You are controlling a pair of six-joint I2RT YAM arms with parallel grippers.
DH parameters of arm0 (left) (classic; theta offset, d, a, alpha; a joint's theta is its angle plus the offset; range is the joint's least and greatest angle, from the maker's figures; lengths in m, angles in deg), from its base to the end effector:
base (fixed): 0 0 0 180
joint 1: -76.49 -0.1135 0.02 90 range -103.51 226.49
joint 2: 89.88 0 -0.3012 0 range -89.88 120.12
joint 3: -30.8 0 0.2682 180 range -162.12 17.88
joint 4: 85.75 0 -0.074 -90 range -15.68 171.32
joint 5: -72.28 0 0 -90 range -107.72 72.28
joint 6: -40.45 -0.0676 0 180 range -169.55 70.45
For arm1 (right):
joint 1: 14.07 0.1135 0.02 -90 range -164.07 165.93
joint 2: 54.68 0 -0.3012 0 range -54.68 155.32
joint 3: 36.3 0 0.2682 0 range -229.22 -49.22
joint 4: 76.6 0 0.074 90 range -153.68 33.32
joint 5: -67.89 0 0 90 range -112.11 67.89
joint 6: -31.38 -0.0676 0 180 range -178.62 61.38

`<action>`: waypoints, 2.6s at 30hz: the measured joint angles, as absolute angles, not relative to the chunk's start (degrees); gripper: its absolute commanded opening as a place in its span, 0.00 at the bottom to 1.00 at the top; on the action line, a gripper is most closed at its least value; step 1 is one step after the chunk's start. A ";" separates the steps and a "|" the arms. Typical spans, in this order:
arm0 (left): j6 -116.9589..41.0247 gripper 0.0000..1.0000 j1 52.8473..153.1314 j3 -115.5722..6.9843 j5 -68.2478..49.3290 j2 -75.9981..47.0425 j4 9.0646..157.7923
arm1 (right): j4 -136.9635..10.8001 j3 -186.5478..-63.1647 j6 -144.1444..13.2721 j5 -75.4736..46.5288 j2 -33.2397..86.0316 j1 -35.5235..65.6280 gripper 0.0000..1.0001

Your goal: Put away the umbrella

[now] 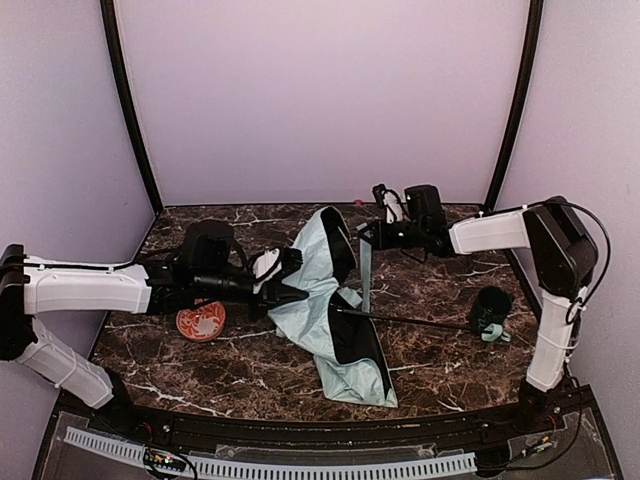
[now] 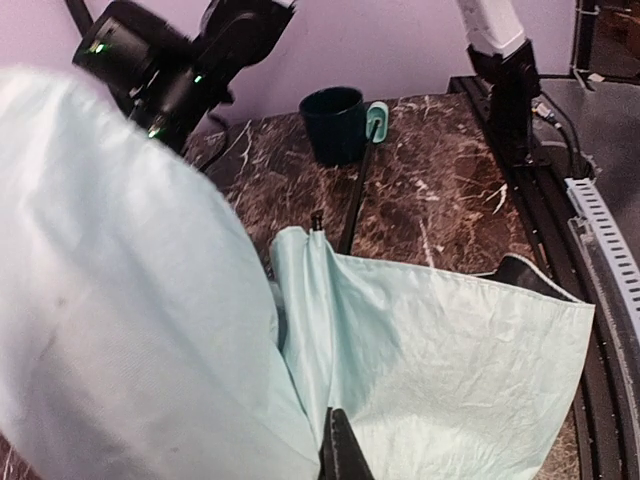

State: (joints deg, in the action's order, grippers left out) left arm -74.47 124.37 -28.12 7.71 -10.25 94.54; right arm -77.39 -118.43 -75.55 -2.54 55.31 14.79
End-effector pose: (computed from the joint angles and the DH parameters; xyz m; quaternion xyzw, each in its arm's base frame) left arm 0.2087 -0.2740 0.2678 0.5765 0.5703 -0.2879 0.5095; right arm 0.4118 0.2528 0.2086 -0.1756 0.8268 0.3337 0.4175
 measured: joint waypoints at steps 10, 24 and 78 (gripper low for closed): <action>-77.38 0.00 124.45 -33.50 20.98 -3.76 86.67 | -93.57 -128.40 -79.57 6.88 68.03 17.50 0.00; -81.12 0.00 125.29 -39.88 17.96 2.01 75.83 | -103.18 -137.43 -88.14 6.62 77.87 23.33 0.32; -43.87 0.98 123.45 -37.39 -17.75 -0.87 69.66 | -2.93 -92.88 -118.30 -44.24 16.25 20.97 0.90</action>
State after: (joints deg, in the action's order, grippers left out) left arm -43.87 123.45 -37.39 -17.75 -0.87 69.66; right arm -2.93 -92.88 -118.30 -44.24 16.25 20.97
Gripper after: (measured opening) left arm 0.972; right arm 0.910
